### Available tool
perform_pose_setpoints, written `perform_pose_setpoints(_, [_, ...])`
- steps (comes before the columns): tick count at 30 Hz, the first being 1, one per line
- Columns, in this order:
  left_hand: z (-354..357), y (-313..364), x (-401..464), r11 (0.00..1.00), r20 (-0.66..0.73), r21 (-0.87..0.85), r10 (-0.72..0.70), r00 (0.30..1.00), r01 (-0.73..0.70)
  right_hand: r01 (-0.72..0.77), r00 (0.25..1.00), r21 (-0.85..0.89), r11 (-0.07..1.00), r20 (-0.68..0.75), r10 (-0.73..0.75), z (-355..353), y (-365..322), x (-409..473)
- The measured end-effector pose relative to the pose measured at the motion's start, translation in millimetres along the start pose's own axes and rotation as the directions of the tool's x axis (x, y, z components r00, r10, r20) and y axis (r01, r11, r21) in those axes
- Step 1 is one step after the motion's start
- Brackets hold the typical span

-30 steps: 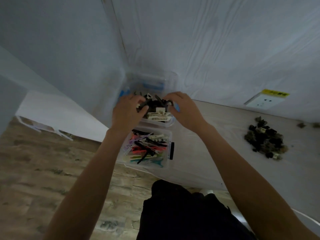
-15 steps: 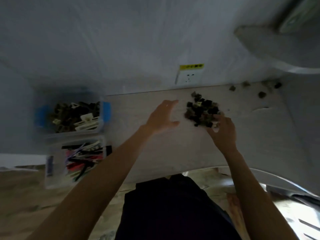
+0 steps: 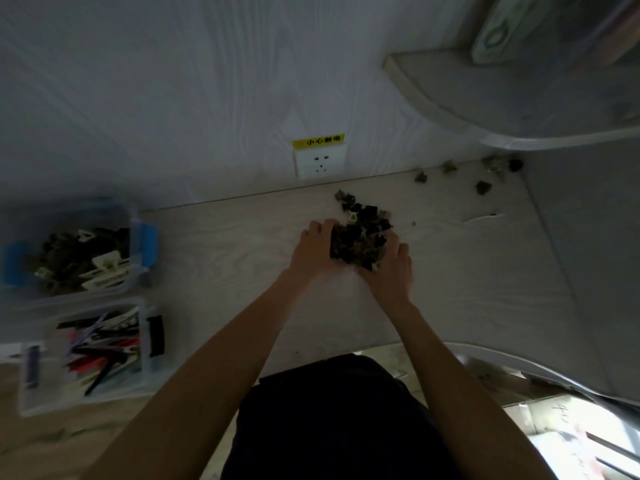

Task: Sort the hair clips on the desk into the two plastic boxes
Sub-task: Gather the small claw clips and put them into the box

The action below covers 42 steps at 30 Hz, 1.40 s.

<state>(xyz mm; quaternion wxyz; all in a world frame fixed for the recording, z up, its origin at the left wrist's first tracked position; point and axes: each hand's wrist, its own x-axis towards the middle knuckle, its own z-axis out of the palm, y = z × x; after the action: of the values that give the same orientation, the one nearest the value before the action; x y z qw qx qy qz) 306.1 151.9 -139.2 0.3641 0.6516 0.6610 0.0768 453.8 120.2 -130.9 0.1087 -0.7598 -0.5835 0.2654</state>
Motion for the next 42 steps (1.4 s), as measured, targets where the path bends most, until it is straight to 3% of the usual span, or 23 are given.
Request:
perform_pose_setpoints(6, [8,-4,-16,0.983,-0.094,-0.184,-0.011,0.996,-0.006,0.145,0.985,0.104,0.984,0.079,-0.154,6,-7,-8])
perform_pose_setpoints(11, [7,-14,-29,0.948,0.038,-0.317,0.030,0.999,-0.016,0.136,0.978,0.185,0.973,0.135,-0.162,5,-6,-12])
perform_pose_setpoints(14, [7,-16,-37,0.926,0.022,-0.378,0.023,0.999,-0.013,0.115,0.982,0.216,0.969,0.123,-0.144,5,-8,-15])
perform_pose_setpoints(21, [6,-18,-43,0.941,-0.119,-0.339,-0.054,0.991,0.011,0.048,0.986,0.248,0.968,0.141,-0.085,10,-11,-18])
perform_pose_setpoints(25, [5,-19,-36,0.940,-0.055,-0.340,0.005,0.998,-0.024,0.041,0.981,0.257,0.966,0.173,-0.087,9,-16,-17])
perform_pose_setpoints(29, [3,-21,-38,0.881,-0.005,-0.472,-0.004,1.000,0.001,0.084,0.974,0.267,0.960,0.183,-0.136,8,-14,-17])
perform_pose_setpoints(32, [-7,-22,-49,0.729,0.018,-0.684,-0.003,1.000,0.015,0.100,0.970,0.361,0.927,0.170,-0.171,9,-21,-25])
perform_pose_setpoints(36, [-34,-33,-71,0.634,-0.066,-0.772,0.009,0.998,-0.056,0.125,0.952,0.493,0.861,0.185,-0.245,5,-49,-37])
perform_pose_setpoints(42, [-90,-74,-111,0.751,-0.303,-0.634,-0.023,0.953,-0.183,0.263,0.868,0.559,0.787,0.220,-0.446,13,-123,-51])
